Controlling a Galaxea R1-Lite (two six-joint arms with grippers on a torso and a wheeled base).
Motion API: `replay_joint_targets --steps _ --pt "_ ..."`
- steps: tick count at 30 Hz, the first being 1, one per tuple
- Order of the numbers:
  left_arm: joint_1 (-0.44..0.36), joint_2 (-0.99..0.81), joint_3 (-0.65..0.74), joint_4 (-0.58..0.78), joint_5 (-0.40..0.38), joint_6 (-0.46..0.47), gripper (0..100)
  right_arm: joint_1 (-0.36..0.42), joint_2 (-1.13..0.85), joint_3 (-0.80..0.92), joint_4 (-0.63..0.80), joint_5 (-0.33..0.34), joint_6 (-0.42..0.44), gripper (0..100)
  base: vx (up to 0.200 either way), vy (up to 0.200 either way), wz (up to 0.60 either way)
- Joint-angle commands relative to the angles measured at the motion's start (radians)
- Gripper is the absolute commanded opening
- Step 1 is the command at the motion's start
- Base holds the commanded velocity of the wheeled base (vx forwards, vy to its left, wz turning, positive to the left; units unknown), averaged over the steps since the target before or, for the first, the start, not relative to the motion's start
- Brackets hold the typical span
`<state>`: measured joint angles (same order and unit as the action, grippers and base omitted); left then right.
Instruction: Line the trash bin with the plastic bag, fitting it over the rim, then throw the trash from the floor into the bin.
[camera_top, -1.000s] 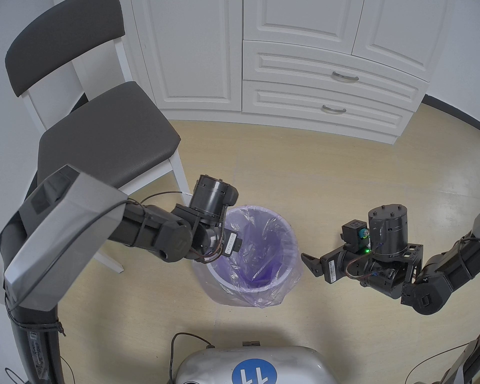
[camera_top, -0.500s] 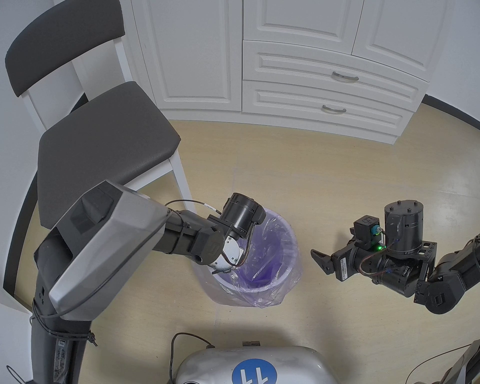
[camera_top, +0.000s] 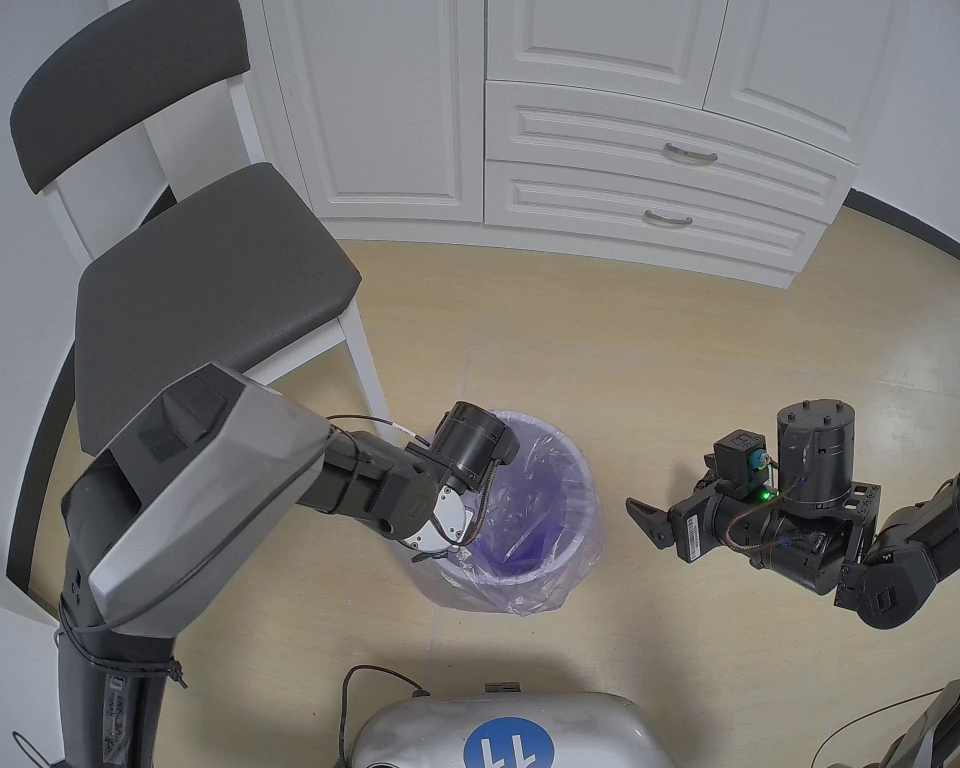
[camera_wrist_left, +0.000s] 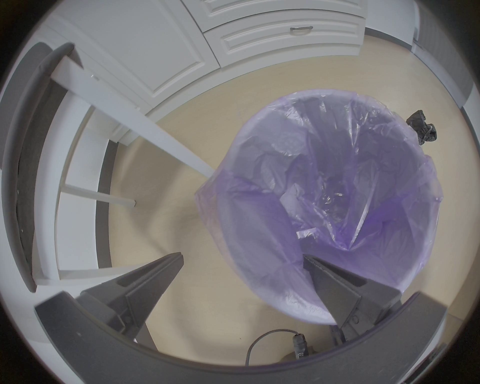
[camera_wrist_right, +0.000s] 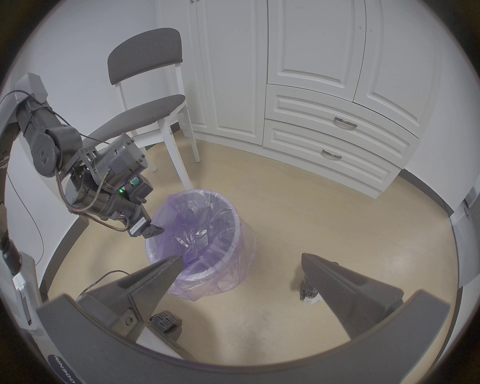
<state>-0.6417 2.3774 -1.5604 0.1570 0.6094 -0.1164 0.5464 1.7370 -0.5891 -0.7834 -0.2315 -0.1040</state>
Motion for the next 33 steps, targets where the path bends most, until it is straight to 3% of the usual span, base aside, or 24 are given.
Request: replay_joint_targets --steps 1,10,16,26,33 --pt "0.024 -0.070 0.077 -0.007 -0.007 -0.032 100 0.000 0.001 0.002 0.000 0.000 0.000 100 0.000 0.000 0.00" --pt "0.059 -0.126 0.148 -0.014 -0.019 -0.128 100 0.001 0.001 0.006 -0.002 0.000 -0.006 100 0.000 0.000 0.00" --pt "0.059 -0.164 0.181 -0.034 -0.066 -0.213 100 0.001 0.003 0.009 -0.002 0.000 -0.013 100 0.000 0.000 0.00" --pt "0.079 -0.164 0.333 -0.309 -0.089 -0.227 100 0.001 0.006 0.015 -0.002 0.000 -0.014 100 0.000 0.000 0.00" --pt "0.114 -0.178 0.382 -0.363 -0.109 -0.229 100 0.007 0.018 0.015 -0.002 0.000 -0.016 100 0.000 0.000 0.00"
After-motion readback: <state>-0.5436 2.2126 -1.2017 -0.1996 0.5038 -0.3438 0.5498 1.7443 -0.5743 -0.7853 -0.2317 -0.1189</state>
